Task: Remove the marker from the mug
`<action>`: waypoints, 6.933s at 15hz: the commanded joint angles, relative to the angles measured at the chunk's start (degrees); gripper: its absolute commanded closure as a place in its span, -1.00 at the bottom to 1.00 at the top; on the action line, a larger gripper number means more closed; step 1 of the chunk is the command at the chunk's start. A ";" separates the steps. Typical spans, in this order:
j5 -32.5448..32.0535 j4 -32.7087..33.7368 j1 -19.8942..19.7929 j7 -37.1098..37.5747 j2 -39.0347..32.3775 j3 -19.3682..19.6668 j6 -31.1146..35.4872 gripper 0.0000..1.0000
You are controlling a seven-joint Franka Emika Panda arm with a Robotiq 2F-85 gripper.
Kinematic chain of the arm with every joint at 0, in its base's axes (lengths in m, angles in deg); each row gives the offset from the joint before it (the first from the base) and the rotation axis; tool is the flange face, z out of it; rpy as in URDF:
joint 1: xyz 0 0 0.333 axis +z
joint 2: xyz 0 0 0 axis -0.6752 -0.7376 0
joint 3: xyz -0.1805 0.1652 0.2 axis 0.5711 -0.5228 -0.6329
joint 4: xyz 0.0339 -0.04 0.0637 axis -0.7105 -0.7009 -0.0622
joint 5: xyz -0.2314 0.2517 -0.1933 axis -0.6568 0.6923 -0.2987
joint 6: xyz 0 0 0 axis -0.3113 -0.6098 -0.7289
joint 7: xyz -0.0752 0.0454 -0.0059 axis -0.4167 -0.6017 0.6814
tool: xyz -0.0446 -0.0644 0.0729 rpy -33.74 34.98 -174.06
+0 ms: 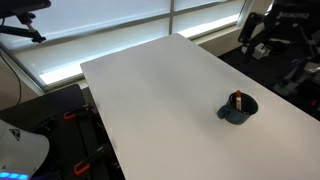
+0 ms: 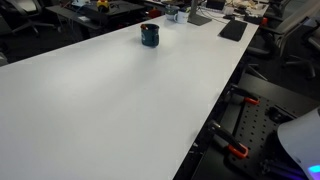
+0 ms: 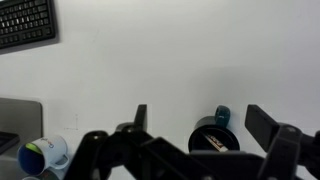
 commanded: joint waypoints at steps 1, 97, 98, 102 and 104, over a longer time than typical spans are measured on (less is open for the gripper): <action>0.09 2.84 0.15 -2.13 -3.58 -0.88 -0.48 -1.00; 7.84 47.62 -5.44 -47.24 -45.38 -6.87 -0.57 0.90; 7.72 47.67 -5.27 -47.17 -44.93 -6.78 -2.02 0.90; 7.73 49.38 -4.77 -46.23 -43.53 -6.67 -9.35 0.90; 7.54 50.47 -4.38 -44.87 -42.62 -6.32 -12.43 0.90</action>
